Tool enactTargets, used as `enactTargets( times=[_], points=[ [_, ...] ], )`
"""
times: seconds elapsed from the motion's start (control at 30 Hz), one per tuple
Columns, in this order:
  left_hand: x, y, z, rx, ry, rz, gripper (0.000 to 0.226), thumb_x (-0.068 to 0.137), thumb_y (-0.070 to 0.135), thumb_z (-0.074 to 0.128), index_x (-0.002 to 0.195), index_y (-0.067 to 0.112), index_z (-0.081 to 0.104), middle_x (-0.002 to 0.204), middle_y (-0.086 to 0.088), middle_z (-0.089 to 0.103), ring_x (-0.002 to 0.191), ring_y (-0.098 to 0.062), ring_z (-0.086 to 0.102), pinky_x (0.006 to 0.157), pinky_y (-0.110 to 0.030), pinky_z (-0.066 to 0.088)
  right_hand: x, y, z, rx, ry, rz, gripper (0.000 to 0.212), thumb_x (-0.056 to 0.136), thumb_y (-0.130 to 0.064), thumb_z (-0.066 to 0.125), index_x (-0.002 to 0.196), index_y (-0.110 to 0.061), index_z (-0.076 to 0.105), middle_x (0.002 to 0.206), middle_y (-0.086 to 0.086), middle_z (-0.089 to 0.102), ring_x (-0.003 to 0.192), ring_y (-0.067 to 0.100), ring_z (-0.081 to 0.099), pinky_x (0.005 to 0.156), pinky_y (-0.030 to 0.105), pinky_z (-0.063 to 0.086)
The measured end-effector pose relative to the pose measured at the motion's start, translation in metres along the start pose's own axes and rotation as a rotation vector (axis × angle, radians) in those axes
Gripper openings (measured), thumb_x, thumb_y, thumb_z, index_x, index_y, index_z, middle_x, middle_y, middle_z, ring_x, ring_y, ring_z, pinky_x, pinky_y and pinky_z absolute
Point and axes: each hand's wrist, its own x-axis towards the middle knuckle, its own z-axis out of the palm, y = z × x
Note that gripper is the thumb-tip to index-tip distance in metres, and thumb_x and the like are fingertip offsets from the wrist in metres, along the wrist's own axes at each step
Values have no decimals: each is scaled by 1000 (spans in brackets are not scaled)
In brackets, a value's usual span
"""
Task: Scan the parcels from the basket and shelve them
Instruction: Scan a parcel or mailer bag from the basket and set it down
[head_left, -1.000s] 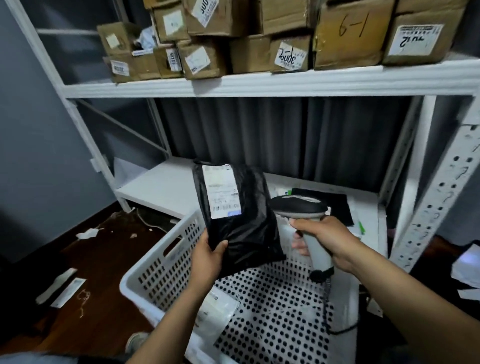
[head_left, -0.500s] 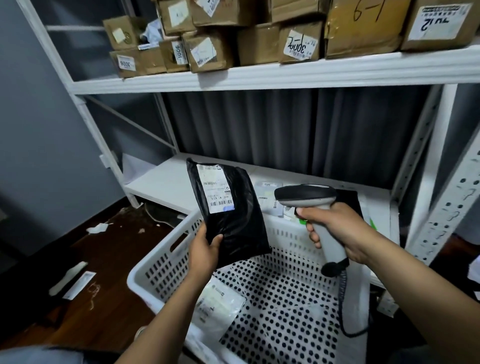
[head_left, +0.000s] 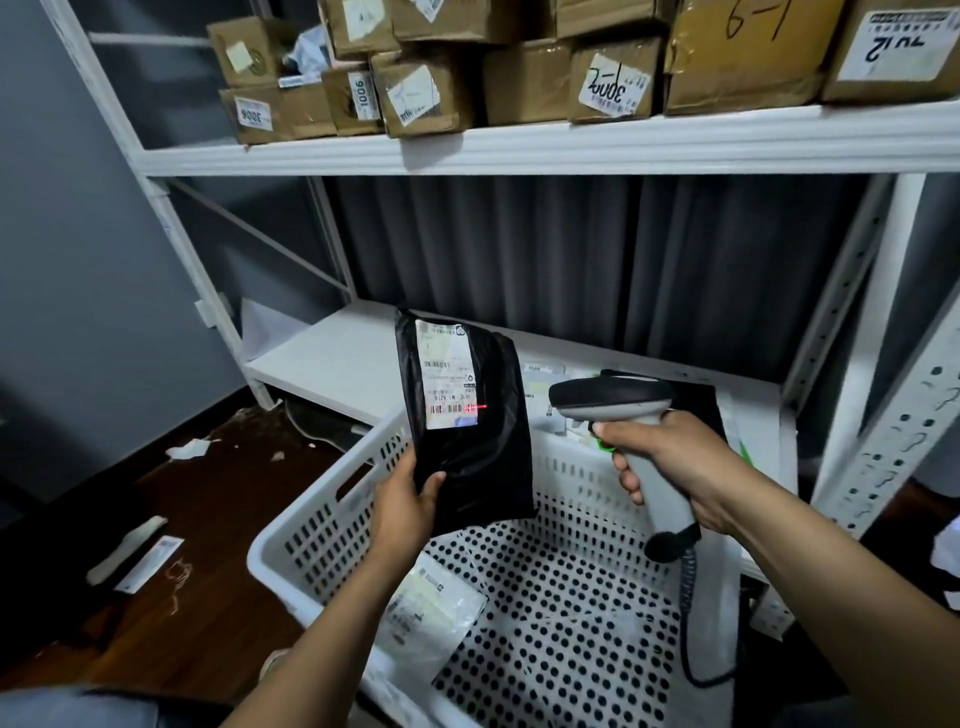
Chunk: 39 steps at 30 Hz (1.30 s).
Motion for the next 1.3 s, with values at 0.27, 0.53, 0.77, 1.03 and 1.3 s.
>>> enactTargets(
  times=[0.27,0.53,0.77,1.03,1.3],
  points=[
    [35,-6,12,-210,-12,-51,51,92,8,61,140,16,46,128,1,59,116,-16,56,94,-25,44,44,9,-7,-1,141,-6,17,86,-15,72,80,-2,64,56,9,56,44,17,51,44,26,45],
    [133,-11,55,-280,26,-127,37,93,7,59,129,12,53,119,-7,63,103,-21,59,88,-32,48,138,35,-25,116,352,56,22,85,-17,73,72,-5,60,54,7,53,42,18,48,47,27,43],
    [241,-12,128,-302,-185,-119,50,86,-13,53,121,22,49,100,1,65,88,-16,62,75,-26,51,227,47,-48,127,365,87,24,84,-16,74,71,-3,59,58,10,49,44,20,44,47,25,37],
    [327,-68,215,-228,-324,-186,62,81,-16,58,130,20,53,101,-12,68,85,-28,66,72,-34,59,289,82,-68,61,283,138,18,86,-7,69,79,-1,54,58,12,43,42,19,37,41,21,30],
    [365,-112,245,314,-259,-162,63,85,11,66,143,14,43,121,-17,65,116,-31,58,103,-34,42,308,109,-66,9,287,140,16,80,-12,72,75,-2,60,54,8,49,39,17,43,45,24,36]
  ],
)
